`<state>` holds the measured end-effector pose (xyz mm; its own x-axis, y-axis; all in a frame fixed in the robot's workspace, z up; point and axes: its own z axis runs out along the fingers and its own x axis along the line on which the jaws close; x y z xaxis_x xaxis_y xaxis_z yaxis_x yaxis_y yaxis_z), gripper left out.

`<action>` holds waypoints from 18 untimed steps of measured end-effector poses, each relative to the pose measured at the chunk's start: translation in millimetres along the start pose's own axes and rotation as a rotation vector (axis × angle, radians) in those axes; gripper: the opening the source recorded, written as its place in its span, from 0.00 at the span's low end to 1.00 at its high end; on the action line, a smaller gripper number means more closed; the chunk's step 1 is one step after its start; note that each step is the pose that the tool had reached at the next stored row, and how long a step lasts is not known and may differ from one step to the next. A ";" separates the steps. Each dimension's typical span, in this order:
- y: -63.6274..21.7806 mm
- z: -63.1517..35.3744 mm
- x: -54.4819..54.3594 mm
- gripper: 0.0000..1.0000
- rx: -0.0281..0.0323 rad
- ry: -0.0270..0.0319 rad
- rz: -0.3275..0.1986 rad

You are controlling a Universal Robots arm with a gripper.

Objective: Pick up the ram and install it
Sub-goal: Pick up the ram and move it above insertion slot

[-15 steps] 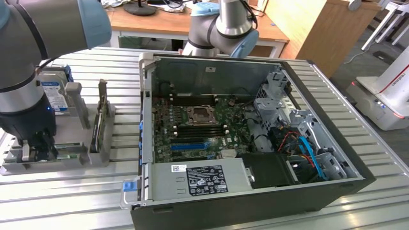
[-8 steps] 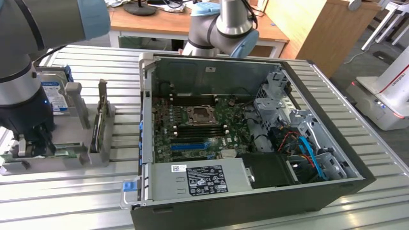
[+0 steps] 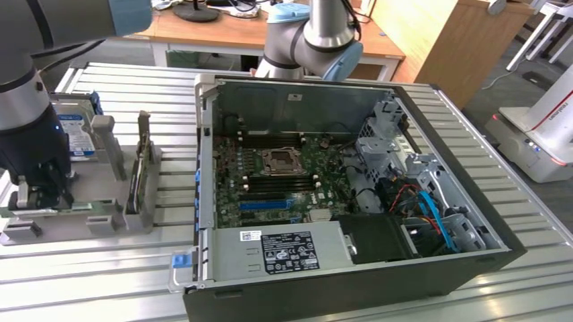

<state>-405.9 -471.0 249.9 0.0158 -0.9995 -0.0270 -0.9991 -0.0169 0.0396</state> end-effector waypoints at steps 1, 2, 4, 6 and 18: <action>0.0 -3.6 -0.1 0.12 0.0000 0.0000 0.000; 0.1 -7.3 -0.2 0.12 0.0000 0.0000 0.000; 0.3 -15.1 -0.4 0.12 0.0000 -0.0001 0.000; 0.6 -24.0 -0.6 0.12 0.0000 0.0000 0.000; 2.0 -78.6 -2.1 0.12 -0.0003 -0.0001 0.000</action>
<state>-404.9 -471.0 328.6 0.0159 -0.9995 -0.0271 -0.9991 -0.0170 0.0399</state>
